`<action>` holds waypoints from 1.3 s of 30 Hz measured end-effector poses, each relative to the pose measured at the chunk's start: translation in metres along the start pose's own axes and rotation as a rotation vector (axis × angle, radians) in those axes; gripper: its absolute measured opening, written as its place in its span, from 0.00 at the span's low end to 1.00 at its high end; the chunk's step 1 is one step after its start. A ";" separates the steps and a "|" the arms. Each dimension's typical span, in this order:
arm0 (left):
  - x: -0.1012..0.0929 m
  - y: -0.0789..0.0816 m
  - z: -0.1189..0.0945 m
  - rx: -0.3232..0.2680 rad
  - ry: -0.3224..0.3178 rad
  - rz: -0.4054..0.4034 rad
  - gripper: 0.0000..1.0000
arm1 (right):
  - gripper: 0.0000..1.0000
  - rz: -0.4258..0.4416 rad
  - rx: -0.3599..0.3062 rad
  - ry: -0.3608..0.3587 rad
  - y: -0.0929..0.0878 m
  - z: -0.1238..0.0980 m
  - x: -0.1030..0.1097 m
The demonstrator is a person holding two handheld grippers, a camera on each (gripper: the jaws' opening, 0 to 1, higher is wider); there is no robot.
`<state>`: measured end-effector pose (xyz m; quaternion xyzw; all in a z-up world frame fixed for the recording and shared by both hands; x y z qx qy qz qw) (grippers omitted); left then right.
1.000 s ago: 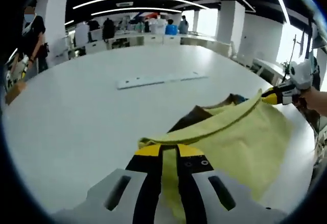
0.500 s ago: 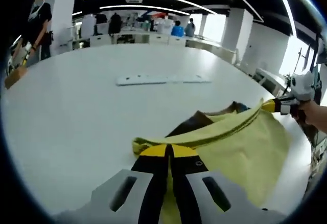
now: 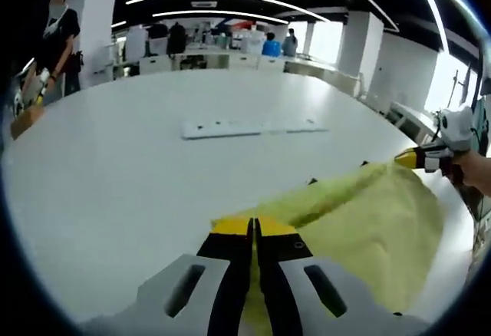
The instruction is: Fold the garment on the visible template until the final outline fits inside the template.
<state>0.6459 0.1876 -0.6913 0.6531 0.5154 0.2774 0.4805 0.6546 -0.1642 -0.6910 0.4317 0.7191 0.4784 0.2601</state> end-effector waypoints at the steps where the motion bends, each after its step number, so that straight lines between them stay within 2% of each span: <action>1: 0.000 0.001 0.000 -0.004 0.001 -0.003 0.00 | 0.03 0.001 0.000 -0.001 0.000 0.001 0.000; 7: 0.002 0.007 -0.006 -0.025 -0.005 -0.002 0.01 | 0.04 -0.007 -0.003 -0.007 -0.002 -0.003 -0.003; 12: 0.003 0.014 -0.016 -0.059 -0.031 0.003 0.16 | 0.10 0.001 -0.048 0.005 0.000 -0.015 -0.003; 16: -0.001 0.014 -0.022 -0.074 -0.066 0.025 0.23 | 0.11 -0.017 -0.057 0.026 0.000 -0.022 0.000; 20: -0.005 0.013 -0.027 -0.083 -0.077 0.012 0.36 | 0.14 -0.029 -0.057 0.035 -0.001 -0.029 0.001; 31: -0.018 0.011 -0.047 -0.075 -0.114 0.030 0.40 | 0.17 -0.020 -0.067 0.033 0.000 -0.049 0.001; 39: -0.017 0.015 -0.057 -0.075 -0.117 0.041 0.41 | 0.20 -0.020 -0.063 0.033 0.002 -0.059 0.003</action>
Point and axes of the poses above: the point that each gripper's makers call its tool centre point, and the gripper's own axes: z roughly forward along the fingers, x roughly to its left, y roughly out of its top, the point moved 8 cm from there along -z, roughly backward along the fingers, and after that the axes turned 11 degrees about -x, right-handed, at the moved point
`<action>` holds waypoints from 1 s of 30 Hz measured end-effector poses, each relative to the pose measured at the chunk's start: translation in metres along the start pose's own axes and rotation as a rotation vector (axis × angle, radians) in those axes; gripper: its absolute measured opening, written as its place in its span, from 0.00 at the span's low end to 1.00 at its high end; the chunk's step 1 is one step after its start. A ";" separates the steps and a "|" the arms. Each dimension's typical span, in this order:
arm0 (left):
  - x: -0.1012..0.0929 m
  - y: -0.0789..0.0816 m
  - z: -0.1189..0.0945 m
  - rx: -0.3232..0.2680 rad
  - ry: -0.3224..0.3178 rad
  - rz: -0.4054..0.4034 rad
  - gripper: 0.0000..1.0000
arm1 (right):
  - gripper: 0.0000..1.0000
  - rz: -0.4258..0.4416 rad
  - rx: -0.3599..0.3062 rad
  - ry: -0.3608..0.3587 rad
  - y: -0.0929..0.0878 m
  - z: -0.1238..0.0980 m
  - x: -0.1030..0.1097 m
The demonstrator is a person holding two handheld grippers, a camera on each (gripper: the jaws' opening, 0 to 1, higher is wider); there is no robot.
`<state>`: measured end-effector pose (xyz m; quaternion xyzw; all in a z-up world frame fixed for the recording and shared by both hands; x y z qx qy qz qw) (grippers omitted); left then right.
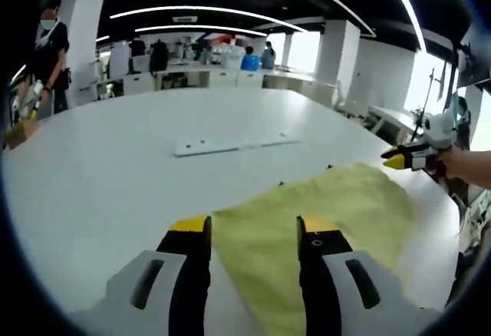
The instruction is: Fold the garment on the visible template until the final outline fits inside the template.
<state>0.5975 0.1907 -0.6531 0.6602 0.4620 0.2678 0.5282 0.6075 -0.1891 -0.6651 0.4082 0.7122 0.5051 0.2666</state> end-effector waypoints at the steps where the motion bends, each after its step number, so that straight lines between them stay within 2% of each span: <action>1: 0.000 0.000 -0.001 0.002 -0.001 0.001 0.41 | 0.21 0.001 0.000 0.001 0.001 -0.001 0.000; 13: -0.011 0.003 -0.019 0.027 -0.045 0.032 0.41 | 0.23 0.000 0.003 0.023 0.008 -0.017 0.010; 30: -0.014 -0.007 -0.044 0.063 -0.075 0.049 0.39 | 0.24 0.005 0.023 0.020 -0.003 -0.052 0.019</action>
Point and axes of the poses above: the point that each gripper's makers call its tool centre point, and the gripper's own axes: z roughly forward along the fingers, x roughly to its left, y roughly out of its top, the point moved 8 cm from there along -z, roughly backward along the fingers, and after that the axes turned 11 degrees about -x, right-handed, at the moved point
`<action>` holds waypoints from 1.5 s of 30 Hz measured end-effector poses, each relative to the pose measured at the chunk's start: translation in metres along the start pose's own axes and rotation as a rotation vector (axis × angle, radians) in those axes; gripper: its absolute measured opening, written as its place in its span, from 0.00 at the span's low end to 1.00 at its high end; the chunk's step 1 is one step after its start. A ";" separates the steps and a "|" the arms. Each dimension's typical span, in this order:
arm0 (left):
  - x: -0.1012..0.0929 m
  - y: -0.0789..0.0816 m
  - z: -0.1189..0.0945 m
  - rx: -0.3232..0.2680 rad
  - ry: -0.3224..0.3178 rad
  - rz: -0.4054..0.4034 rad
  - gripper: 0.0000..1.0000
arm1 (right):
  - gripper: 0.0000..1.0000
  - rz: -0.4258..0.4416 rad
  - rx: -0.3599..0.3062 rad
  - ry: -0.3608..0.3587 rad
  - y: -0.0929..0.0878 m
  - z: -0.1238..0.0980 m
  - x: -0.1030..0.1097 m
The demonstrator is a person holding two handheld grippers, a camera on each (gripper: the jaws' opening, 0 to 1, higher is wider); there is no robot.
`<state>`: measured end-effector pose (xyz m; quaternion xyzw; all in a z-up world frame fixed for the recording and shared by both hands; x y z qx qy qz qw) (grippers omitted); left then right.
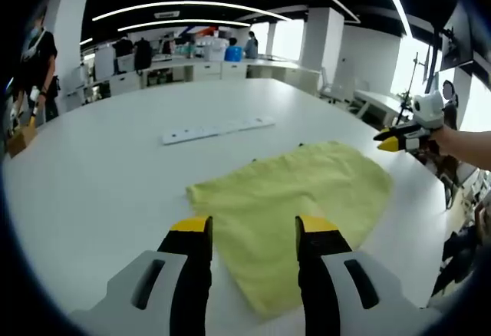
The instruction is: Fold the garment on the visible template until the final outline fits inside the template.
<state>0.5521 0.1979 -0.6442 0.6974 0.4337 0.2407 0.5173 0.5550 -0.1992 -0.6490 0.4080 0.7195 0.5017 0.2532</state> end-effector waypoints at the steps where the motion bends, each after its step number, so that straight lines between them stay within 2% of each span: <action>1: -0.001 0.000 -0.001 0.001 -0.001 0.000 0.39 | 0.24 0.004 0.001 0.000 -0.001 -0.002 0.001; 16: -0.009 -0.013 -0.025 0.022 -0.002 -0.005 0.38 | 0.24 0.011 0.005 0.008 -0.012 -0.021 0.015; 36: -0.023 -0.031 -0.041 0.047 -0.012 -0.011 0.38 | 0.24 0.023 0.039 0.019 -0.035 -0.044 0.022; 45: -0.025 -0.044 -0.047 0.090 -0.030 0.018 0.35 | 0.24 0.020 0.067 0.036 -0.049 -0.049 0.026</action>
Point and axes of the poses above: the point that each gripper's makers call its tool centre point, and the gripper's own axes: z roughly forward along the fingers, x roughly to its left, y roughly out of its top, the point moved 8 cm from there along -z, roughly backward along the fingers, and after that the axes turned 11 degrees about -x, right-handed, at the moved point
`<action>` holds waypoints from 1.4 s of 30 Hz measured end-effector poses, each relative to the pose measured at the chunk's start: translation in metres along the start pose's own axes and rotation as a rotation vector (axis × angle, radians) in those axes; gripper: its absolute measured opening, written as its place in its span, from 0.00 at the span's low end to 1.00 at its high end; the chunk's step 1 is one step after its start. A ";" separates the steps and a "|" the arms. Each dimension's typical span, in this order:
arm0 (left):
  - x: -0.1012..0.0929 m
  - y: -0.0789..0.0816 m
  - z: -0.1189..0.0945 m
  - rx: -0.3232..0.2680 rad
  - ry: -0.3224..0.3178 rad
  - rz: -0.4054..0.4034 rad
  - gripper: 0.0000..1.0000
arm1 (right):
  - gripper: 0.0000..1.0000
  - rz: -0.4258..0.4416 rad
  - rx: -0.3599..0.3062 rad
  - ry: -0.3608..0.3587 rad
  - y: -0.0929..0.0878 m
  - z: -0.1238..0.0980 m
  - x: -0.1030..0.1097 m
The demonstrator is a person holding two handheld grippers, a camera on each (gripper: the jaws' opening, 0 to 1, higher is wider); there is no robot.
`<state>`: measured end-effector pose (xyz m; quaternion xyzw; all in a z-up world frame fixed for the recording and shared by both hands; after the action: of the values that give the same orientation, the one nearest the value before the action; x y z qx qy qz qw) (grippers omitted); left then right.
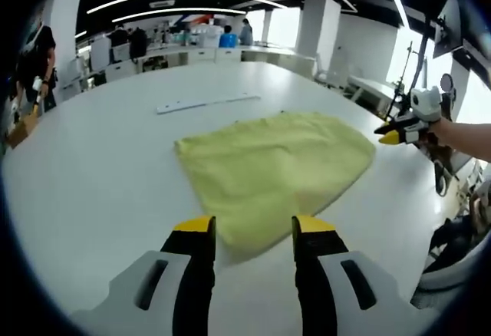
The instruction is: Fold the garment on the visible template until the final outline fits inside the template.
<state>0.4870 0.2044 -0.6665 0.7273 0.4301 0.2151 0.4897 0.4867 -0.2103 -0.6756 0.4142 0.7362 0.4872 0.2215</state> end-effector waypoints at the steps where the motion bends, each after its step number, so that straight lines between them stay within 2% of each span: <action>1: 0.000 -0.002 0.000 0.004 -0.001 0.002 0.34 | 0.24 0.001 0.003 0.002 -0.002 0.000 0.001; 11: 0.003 -0.018 -0.003 0.043 -0.004 0.003 0.32 | 0.22 -0.011 0.044 0.024 -0.017 0.000 0.007; 19: 0.006 -0.022 -0.002 0.055 0.000 0.019 0.26 | 0.22 -0.017 0.059 0.025 -0.021 0.000 0.007; 25: 0.011 -0.023 0.001 0.065 0.006 0.046 0.21 | 0.20 -0.029 0.065 0.033 -0.022 0.001 0.007; 33: 0.012 -0.027 0.001 0.096 -0.033 0.141 0.11 | 0.15 -0.065 0.077 0.065 -0.024 0.004 0.011; 38: 0.016 -0.027 0.001 0.086 -0.026 0.150 0.02 | 0.11 -0.076 0.077 0.068 -0.025 0.006 0.010; 42: 0.016 -0.028 0.002 0.089 -0.030 0.161 0.00 | 0.07 -0.085 0.079 0.075 -0.026 0.007 0.011</action>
<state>0.4855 0.2213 -0.6939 0.7838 0.3719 0.2233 0.4445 0.4758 -0.2019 -0.7012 0.3726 0.7795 0.4631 0.1978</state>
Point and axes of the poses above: the point that each gripper's makers call its tool centre point, and the gripper's own axes: z roughly forward along the fingers, x roughly to its left, y roughly out of its top, the point moved 8 cm from there along -z, roughly backward along the fingers, and after that the axes turned 11 degrees about -x, right-handed, at the moved point
